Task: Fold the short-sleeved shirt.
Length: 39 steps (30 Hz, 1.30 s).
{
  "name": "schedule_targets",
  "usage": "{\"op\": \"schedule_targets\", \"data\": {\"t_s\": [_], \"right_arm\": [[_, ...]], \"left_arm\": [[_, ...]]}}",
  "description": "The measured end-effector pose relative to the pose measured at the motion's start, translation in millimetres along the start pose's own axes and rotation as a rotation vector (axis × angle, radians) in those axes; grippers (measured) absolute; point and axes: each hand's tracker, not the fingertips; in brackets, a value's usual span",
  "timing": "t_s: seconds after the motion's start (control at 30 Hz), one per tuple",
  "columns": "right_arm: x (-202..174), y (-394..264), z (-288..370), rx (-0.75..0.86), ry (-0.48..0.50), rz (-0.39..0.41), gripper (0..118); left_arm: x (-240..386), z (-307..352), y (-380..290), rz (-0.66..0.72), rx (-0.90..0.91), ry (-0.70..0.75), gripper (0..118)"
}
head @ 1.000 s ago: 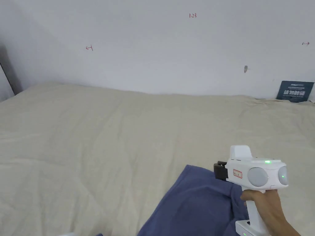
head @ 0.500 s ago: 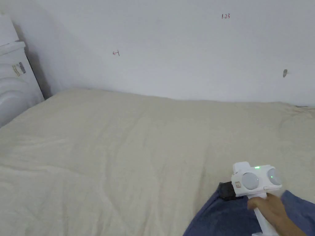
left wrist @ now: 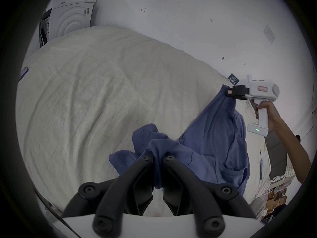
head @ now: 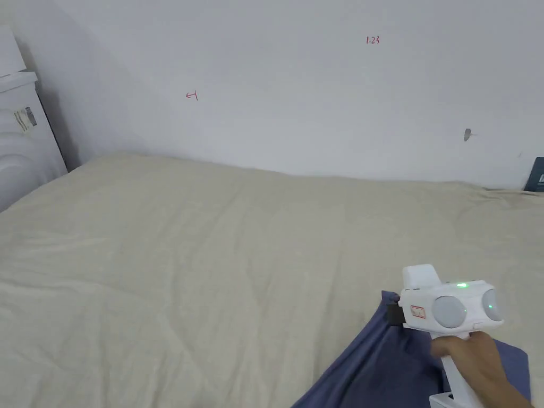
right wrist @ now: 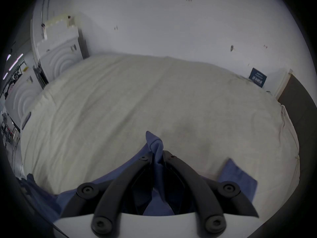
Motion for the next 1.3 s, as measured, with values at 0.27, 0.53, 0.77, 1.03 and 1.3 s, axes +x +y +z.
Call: {"op": "schedule_targets", "data": {"t_s": [0.27, 0.53, 0.77, 1.03, 1.3], "right_arm": [[44.8, 17.7, 127.1, 0.197, -0.043, -0.053, 8], [64.4, 50.0, 245.6, 0.379, -0.1, -0.082, 8], [69.9, 82.7, 315.3, 0.51, -0.129, -0.085, 8], [86.6, 129.9, 344.6, 0.598, -0.165, -0.121, 8], [108.0, 178.9, 343.1, 0.655, -0.194, -0.161, 8]], "left_arm": [[25.2, 25.0, 37.1, -0.035, 0.093, -0.024, 7], [62.2, 56.7, 121.4, -0.117, 0.239, -0.046, 7], [108.4, 98.7, 210.6, -0.228, 0.375, -0.049, 7], [183.3, 131.6, 315.0, -0.379, 0.469, 0.036, 7], [238.9, 139.3, 387.0, -0.451, 0.535, 0.105, 7]]}}
